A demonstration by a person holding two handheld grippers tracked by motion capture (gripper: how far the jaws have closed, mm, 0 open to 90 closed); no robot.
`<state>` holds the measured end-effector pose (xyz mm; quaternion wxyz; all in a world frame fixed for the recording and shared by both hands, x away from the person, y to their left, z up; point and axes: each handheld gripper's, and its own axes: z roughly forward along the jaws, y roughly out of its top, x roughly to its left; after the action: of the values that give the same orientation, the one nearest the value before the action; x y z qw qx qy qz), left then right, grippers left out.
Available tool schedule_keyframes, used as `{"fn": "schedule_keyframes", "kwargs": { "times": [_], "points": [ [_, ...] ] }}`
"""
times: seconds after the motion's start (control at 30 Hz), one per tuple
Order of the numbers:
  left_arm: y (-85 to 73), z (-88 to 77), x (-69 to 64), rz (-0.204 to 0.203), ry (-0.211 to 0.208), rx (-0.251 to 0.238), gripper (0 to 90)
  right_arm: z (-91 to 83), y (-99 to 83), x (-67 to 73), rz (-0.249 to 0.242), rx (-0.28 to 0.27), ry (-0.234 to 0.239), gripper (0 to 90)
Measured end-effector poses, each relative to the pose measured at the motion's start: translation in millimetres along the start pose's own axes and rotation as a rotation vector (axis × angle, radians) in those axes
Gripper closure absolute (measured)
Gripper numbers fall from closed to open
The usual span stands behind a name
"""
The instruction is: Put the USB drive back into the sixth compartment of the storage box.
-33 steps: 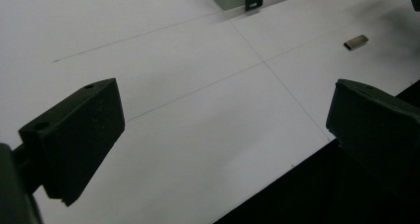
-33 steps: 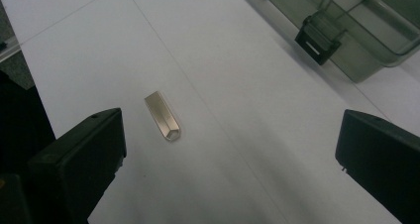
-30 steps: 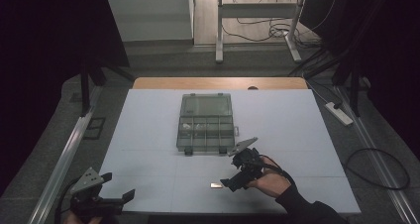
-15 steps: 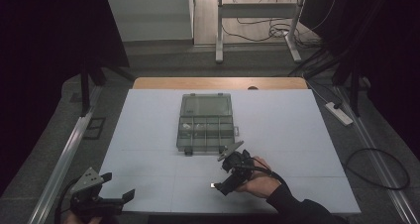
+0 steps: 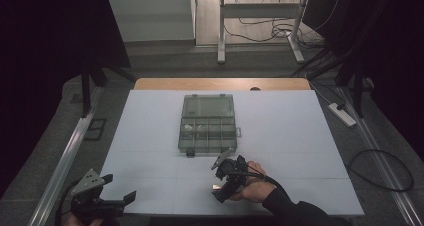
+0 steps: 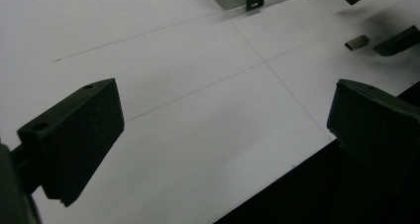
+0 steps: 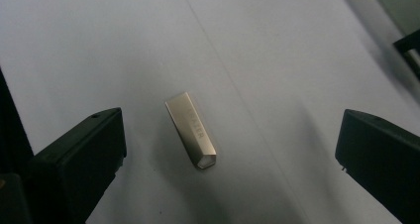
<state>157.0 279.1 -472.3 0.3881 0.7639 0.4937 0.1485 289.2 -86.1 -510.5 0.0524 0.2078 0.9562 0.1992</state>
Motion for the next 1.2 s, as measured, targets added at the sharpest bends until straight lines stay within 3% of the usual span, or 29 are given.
{"fn": "schedule_keyframes", "kwargs": {
  "times": [0.13, 0.27, 0.37, 0.4, 0.43, 0.53, 0.63, 0.77, 0.9, 1.0, 1.2],
  "points": [
    [-0.1, 0.1, 0.0, -0.001, -0.002, -0.002, 1.1, 6.5, 0.1, 2.9, -0.029, 0.024, -0.035, 3.4],
    [-0.2, 0.0, -0.1, 0.000, -0.002, -0.002, 1.1, 3.6, -0.6, 2.1, -0.053, 0.014, 0.016, 18.0],
    [-0.2, 0.1, -0.3, 0.003, -0.001, -0.001, 1.2, -0.1, -1.3, 4.2, -0.094, -0.004, 0.034, 35.2],
    [-0.2, 0.1, -0.3, 0.003, 0.000, -0.002, 1.2, -1.5, -1.2, 4.6, -0.096, -0.003, 0.038, 41.5],
    [-0.2, 0.1, -0.3, 0.003, 0.000, -0.002, 1.2, -1.5, -1.2, 4.6, -0.096, -0.003, 0.038, 41.5],
    [-0.1, 0.1, -0.5, 0.005, 0.000, -0.001, 1.3, -4.4, -1.2, 2.5, -0.093, -0.003, 0.048, 63.8],
    [-0.2, 0.0, -0.5, 0.006, 0.000, -0.001, 1.3, -5.0, -1.7, 0.7, -0.095, -0.001, 0.058, 77.9],
    [-0.3, -0.1, -0.8, 0.007, 0.000, -0.002, 1.3, -5.3, -1.7, 1.3, -0.109, 0.000, 0.057, 78.4],
    [-0.3, -0.2, -0.7, 0.008, -0.001, -0.002, 1.3, -5.4, -1.7, -1.7, -0.078, -0.004, 0.079, 78.4],
    [-0.3, -0.2, -0.9, 0.009, -0.001, -0.002, 1.3, -6.7, -1.4, -4.1, -0.075, -0.014, 0.069, 78.4],
    [-0.4, -0.4, -1.1, 0.011, 0.001, -0.004, 1.3, -15.6, -0.8, -10.0, -0.039, -0.072, 0.068, 78.4]
  ]
}}
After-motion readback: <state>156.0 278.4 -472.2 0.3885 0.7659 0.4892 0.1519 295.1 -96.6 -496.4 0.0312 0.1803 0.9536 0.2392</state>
